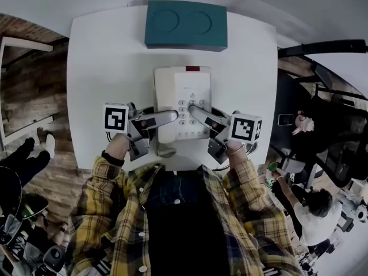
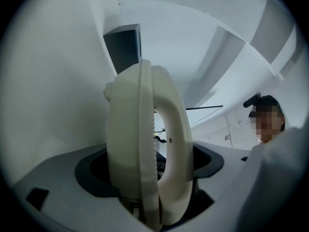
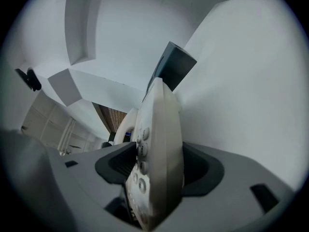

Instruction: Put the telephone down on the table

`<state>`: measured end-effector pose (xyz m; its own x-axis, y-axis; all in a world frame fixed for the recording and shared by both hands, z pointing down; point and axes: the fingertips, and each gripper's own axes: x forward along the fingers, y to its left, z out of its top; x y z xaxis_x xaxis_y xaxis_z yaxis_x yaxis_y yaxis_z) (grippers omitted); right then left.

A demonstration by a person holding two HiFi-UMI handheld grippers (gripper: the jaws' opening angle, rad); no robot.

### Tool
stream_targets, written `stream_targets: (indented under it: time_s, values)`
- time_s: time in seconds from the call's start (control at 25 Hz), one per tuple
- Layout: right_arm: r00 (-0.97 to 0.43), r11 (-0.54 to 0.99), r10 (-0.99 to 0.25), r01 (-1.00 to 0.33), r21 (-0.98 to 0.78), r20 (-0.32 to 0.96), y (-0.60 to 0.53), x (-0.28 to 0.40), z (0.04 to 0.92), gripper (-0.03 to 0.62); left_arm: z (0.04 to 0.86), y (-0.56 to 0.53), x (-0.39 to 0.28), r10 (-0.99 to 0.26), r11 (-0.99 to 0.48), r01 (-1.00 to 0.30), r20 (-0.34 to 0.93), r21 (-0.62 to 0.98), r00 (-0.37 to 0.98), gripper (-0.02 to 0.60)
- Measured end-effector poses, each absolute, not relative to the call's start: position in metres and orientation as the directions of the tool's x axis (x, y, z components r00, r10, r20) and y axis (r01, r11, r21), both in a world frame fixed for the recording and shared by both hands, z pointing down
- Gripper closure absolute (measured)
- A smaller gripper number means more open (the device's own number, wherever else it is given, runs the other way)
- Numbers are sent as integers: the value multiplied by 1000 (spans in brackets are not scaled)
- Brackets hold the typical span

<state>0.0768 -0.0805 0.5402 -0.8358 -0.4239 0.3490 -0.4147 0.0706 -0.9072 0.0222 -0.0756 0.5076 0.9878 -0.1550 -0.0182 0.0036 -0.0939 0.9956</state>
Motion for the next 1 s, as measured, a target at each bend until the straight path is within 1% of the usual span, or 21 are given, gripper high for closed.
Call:
stream_targets:
  time_s: [0.36, 0.56, 0.72, 0.84, 1.0]
  values:
    - [-828, 37, -430, -415, -909, 360, -82, 82, 553, 327, 519, -78, 28, -131, -51, -12, 5, 999, 991, 183]
    - [-825, 28, -433, -415, -909, 363, -86, 85, 557, 326, 523, -82, 31, -107, -60, -30, 23, 998, 994, 183]
    - [-821, 32, -434, -426, -904, 371, -87, 85, 558, 324, 526, -81, 30, -93, -72, -64, 57, 995, 994, 178]
    - [-810, 39, -432, -456, -889, 396, -87, 87, 559, 322, 528, -80, 29, -76, -90, -114, 108, 989, 991, 172]
    - [-803, 48, -426, -481, -876, 417, -87, 88, 560, 321, 532, -79, 26, -80, -81, -145, 138, 986, 987, 170]
